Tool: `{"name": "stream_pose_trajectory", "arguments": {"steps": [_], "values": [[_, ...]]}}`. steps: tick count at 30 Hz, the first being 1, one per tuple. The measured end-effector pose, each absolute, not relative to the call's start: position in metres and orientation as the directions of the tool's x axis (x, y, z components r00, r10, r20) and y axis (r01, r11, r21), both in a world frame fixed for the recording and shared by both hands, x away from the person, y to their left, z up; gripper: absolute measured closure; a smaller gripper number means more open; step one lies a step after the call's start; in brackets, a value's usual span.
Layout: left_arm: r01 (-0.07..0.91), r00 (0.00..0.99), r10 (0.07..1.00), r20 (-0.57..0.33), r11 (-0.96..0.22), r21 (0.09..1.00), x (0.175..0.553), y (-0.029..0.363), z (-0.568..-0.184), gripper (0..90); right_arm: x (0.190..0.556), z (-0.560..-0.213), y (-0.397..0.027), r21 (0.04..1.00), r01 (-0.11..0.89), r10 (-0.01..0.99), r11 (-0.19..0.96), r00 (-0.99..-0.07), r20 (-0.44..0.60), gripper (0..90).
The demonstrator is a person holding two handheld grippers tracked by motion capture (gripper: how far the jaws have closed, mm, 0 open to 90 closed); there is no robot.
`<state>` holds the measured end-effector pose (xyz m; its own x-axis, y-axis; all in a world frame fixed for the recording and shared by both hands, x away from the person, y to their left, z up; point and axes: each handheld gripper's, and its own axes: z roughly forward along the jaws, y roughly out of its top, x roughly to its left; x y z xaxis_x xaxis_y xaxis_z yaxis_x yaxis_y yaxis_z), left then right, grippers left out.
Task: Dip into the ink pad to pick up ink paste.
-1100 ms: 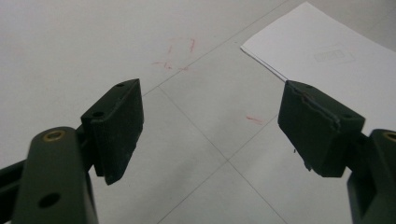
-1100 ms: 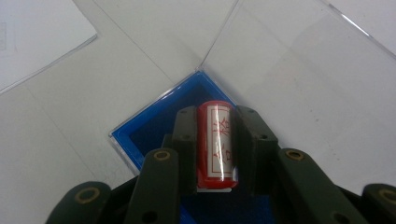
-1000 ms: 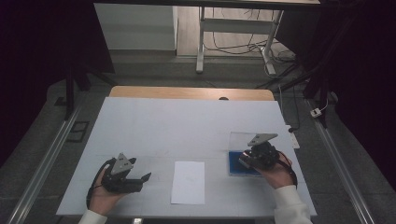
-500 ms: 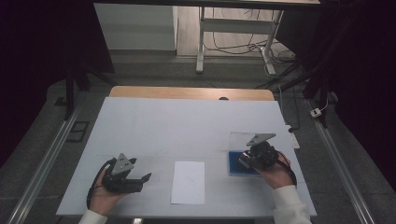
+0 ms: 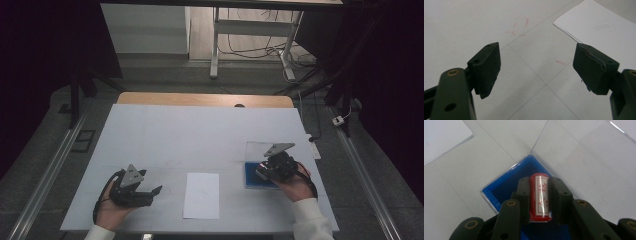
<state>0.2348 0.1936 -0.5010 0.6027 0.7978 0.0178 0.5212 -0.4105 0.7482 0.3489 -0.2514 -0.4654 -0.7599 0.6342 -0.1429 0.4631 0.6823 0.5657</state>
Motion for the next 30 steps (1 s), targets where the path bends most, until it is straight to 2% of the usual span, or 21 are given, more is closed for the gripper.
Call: {"name": "stream_pose_trajectory", "arguments": {"steps": [30], "values": [[0.534,0.588,0.808,0.036,-0.422,0.732,0.2351,0.1951,-0.502,22.9,0.3419,-0.4731,-0.2463,0.568,0.453,0.645,0.687,-0.74,-0.19,70.9]]}}
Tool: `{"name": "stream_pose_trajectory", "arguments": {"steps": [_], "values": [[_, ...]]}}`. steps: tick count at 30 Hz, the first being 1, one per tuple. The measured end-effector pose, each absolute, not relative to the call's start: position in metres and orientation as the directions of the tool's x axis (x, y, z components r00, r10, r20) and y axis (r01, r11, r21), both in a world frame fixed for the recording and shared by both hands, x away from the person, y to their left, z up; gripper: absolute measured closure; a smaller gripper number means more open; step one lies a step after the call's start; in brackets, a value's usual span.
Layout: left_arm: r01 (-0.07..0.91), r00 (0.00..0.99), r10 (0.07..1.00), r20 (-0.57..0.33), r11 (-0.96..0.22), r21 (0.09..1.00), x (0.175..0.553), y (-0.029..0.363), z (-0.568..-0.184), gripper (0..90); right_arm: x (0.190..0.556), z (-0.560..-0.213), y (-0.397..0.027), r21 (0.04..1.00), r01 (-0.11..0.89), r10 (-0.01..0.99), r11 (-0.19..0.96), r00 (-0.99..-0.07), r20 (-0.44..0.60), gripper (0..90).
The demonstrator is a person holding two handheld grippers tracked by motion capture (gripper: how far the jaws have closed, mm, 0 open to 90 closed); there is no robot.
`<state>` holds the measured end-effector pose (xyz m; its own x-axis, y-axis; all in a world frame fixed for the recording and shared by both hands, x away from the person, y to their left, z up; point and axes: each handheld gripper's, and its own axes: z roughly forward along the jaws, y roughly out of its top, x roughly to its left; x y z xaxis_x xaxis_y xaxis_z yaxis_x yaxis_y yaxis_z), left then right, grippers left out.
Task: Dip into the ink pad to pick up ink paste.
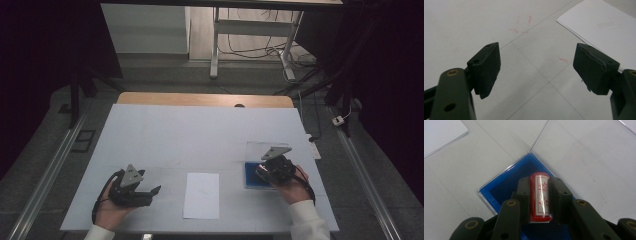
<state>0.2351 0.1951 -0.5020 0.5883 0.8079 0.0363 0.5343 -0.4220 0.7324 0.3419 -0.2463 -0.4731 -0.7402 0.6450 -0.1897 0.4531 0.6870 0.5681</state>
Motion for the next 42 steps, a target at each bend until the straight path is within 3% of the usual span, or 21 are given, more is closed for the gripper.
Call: {"name": "stream_pose_trajectory", "arguments": {"steps": [13,19,22,24,42], "values": [[0.534,0.588,0.808,0.032,-0.418,0.735,0.235,0.195,-0.501,22.8,0.342,-0.475,-0.251,0.594,0.453,0.653,0.665,-0.739,-0.167,70.8],[0.535,0.588,0.808,0.03,-0.417,0.735,0.235,0.196,-0.501,22.8,0.342,-0.472,-0.247,0.571,0.434,0.63,0.696,-0.751,-0.196,70.7],[0.532,0.586,0.81,0.029,-0.412,0.74,0.235,0.198,-0.5,22.8,0.337,-0.463,-0.249,0.615,0.385,0.646,0.688,-0.711,-0.278,70.7],[0.535,0.583,0.812,0.024,-0.406,0.741,0.236,0.198,-0.5,22.8,0.338,-0.454,-0.256,0.663,0.402,0.661,0.631,-0.726,-0.19,70.7],[0.532,0.589,0.808,0.026,-0.412,0.739,0.235,0.197,-0.5,22.8,0.334,-0.435,-0.263,0.667,0.414,0.672,0.619,-0.72,-0.176,70.4]]}}
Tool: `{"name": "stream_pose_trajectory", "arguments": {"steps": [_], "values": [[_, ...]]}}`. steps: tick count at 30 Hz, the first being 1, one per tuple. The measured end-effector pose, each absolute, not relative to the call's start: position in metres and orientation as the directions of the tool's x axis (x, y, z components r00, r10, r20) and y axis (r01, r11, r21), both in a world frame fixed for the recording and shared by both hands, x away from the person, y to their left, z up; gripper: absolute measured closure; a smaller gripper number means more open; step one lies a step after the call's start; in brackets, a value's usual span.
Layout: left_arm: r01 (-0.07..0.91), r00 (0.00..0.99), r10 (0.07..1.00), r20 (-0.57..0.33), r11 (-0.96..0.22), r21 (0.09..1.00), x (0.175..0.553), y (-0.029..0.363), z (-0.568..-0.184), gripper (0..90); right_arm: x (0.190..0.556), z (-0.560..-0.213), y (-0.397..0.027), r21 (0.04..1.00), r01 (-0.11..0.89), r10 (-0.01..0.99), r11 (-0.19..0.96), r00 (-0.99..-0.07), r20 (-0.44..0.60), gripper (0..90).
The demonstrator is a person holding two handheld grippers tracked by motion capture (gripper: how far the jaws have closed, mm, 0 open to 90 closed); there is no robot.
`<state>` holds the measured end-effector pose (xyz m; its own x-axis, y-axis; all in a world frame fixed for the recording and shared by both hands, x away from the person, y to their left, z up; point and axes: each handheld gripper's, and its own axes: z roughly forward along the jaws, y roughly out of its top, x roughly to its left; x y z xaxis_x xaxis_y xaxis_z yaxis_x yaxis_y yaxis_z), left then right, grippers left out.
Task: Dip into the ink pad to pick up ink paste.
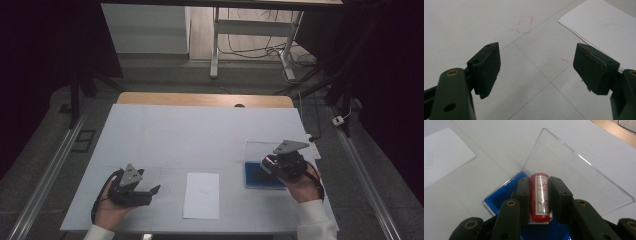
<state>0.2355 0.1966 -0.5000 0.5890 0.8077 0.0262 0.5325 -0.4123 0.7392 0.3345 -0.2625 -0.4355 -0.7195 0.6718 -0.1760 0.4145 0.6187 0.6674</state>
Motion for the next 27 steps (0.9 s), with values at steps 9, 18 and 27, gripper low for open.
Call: {"name": "stream_pose_trajectory", "arguments": {"steps": [9,18,27], "values": [[0.535,0.589,0.808,0.028,-0.415,0.736,0.236,0.198,-0.5,22.9,0.342,-0.449,-0.266,0.645,0.45,0.687,0.618,-0.708,-0.165,70.4],[0.534,0.588,0.808,0.031,-0.416,0.736,0.236,0.196,-0.5,22.6,0.346,-0.459,-0.264,0.615,0.466,0.679,0.636,-0.717,-0.158,70.4],[0.535,0.588,0.808,0.03,-0.417,0.735,0.235,0.197,-0.5,22.6,0.348,-0.466,-0.262,0.596,0.478,0.677,0.645,-0.719,-0.156,70.4]]}}
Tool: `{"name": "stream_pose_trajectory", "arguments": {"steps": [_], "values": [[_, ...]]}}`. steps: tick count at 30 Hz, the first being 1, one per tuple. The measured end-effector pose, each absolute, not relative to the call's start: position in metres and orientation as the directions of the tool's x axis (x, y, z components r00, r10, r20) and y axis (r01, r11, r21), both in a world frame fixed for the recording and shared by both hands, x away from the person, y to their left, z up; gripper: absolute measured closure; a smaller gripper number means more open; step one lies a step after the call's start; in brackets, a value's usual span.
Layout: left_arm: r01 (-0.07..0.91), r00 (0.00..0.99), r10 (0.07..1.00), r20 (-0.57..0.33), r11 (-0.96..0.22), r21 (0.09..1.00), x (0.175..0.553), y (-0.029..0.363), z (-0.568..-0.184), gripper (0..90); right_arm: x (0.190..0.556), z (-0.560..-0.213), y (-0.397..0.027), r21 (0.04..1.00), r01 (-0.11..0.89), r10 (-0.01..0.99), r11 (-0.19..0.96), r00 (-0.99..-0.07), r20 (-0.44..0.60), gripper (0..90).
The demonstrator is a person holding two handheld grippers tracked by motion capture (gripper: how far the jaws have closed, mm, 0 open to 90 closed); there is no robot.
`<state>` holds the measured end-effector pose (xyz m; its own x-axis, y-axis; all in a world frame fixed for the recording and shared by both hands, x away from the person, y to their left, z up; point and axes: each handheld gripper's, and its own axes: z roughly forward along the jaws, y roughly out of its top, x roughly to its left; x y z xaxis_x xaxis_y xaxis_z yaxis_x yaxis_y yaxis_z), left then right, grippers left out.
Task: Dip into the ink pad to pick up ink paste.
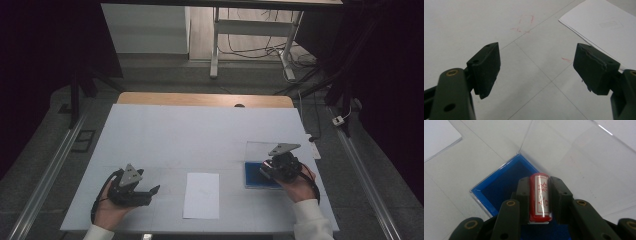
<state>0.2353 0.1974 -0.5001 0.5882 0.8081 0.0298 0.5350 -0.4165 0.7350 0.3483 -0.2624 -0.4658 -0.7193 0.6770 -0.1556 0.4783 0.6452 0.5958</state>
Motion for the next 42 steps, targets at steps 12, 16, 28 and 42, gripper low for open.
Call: {"name": "stream_pose_trajectory", "arguments": {"steps": [12,16,28,42], "values": [[0.537,0.588,0.808,0.028,-0.416,0.734,0.235,0.197,-0.501,22.6,0.35,-0.466,-0.261,0.581,0.496,0.684,0.645,-0.713,-0.152,70.3],[0.539,0.587,0.809,0.028,-0.417,0.732,0.236,0.197,-0.501,22.6,0.352,-0.465,-0.259,0.567,0.508,0.688,0.648,-0.71,-0.151,70.2],[0.541,0.588,0.808,0.03,-0.421,0.728,0.236,0.198,-0.502,22.6,0.351,-0.47,-0.256,0.552,0.519,0.694,0.652,-0.701,-0.161,70.6],[0.543,0.585,0.81,0.03,-0.419,0.728,0.236,0.199,-0.503,22.7,0.349,-0.471,-0.253,0.545,0.514,0.693,0.662,-0.696,-0.186,70.7]]}}
